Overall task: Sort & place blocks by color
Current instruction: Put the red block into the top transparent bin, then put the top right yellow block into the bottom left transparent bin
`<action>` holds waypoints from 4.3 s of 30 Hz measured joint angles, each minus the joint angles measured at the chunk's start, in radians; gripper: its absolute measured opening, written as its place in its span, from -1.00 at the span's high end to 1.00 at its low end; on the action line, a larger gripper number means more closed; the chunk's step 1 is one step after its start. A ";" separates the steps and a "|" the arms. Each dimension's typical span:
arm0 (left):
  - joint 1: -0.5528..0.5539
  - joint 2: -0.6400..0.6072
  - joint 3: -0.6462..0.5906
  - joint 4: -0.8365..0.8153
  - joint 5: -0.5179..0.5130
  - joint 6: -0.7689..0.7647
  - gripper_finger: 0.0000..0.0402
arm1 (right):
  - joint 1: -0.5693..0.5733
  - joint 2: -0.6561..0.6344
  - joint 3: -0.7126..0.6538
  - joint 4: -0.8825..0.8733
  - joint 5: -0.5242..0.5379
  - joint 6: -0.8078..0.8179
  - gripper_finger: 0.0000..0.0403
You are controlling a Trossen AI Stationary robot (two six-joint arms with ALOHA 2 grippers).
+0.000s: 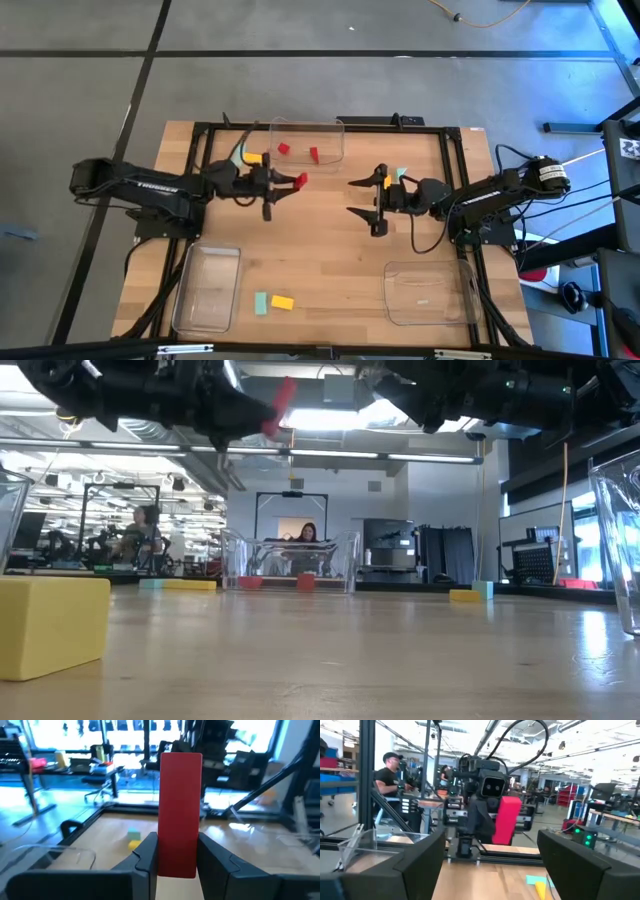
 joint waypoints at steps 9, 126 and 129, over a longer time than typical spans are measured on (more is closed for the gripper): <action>-0.051 0.000 -0.025 0.026 0.000 -0.011 0.56 | 0.000 0.000 0.000 -0.005 0.027 -0.004 -0.58; -0.107 -0.269 -0.211 0.108 0.032 0.005 0.02 | -0.045 -0.001 0.127 -0.589 0.616 0.403 -0.58; -0.107 -0.269 -0.211 0.116 0.032 0.005 0.02 | -0.107 0.022 0.271 -1.174 0.638 0.682 -0.58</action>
